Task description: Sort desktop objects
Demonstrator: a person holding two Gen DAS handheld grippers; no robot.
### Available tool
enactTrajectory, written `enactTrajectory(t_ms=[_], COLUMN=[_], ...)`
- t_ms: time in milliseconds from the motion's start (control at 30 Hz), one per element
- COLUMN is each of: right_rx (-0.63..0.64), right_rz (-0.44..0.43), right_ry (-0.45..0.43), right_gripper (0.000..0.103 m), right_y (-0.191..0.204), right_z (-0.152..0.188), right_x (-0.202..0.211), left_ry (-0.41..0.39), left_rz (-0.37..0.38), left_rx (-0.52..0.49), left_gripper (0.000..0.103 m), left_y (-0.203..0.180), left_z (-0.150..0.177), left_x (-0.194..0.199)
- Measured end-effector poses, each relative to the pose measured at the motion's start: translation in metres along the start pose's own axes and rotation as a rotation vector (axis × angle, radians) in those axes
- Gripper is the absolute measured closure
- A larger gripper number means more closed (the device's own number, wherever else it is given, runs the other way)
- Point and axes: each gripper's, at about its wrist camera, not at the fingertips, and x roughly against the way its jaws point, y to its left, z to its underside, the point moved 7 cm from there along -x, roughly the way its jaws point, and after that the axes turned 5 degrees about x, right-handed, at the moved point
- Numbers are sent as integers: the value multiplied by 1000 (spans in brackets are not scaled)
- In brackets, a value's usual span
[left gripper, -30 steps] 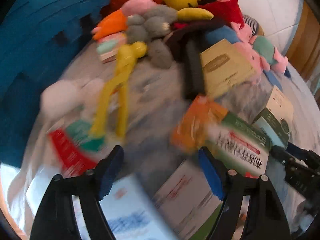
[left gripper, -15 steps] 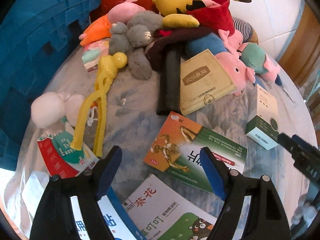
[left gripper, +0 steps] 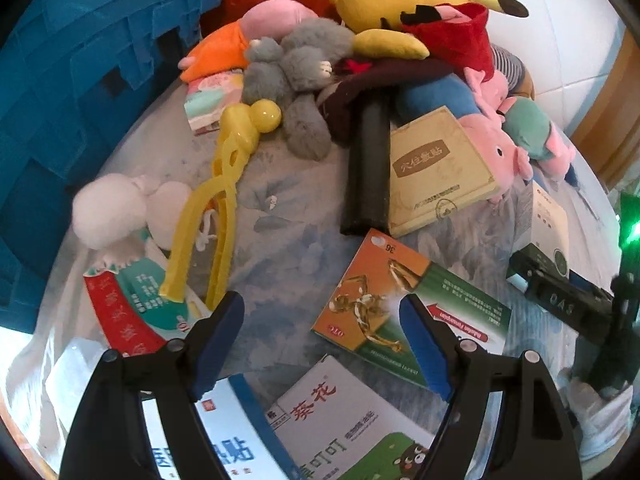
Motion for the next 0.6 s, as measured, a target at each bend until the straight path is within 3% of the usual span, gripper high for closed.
enactTrajectory(t_ms=[200, 400, 467, 600], right_rx=[180, 416, 506, 577], right_rz=[-80, -203, -225, -282], right_ry=[24, 2, 0, 21], right_gripper=[11, 10, 13, 16], right_y=[-15, -49, -64, -90], right_z=[5, 0, -3, -6], right_x=[8, 12, 8, -1], left_ry=[16, -5, -12, -26], left_rz=[-29, -151, -195, -283], left_rx=[129, 329, 397, 533], left_gripper=[23, 23, 11, 2], left_y=[-28, -56, -65, -83], left_z=[8, 26, 33, 47], left_x=[-4, -16, -20, -27])
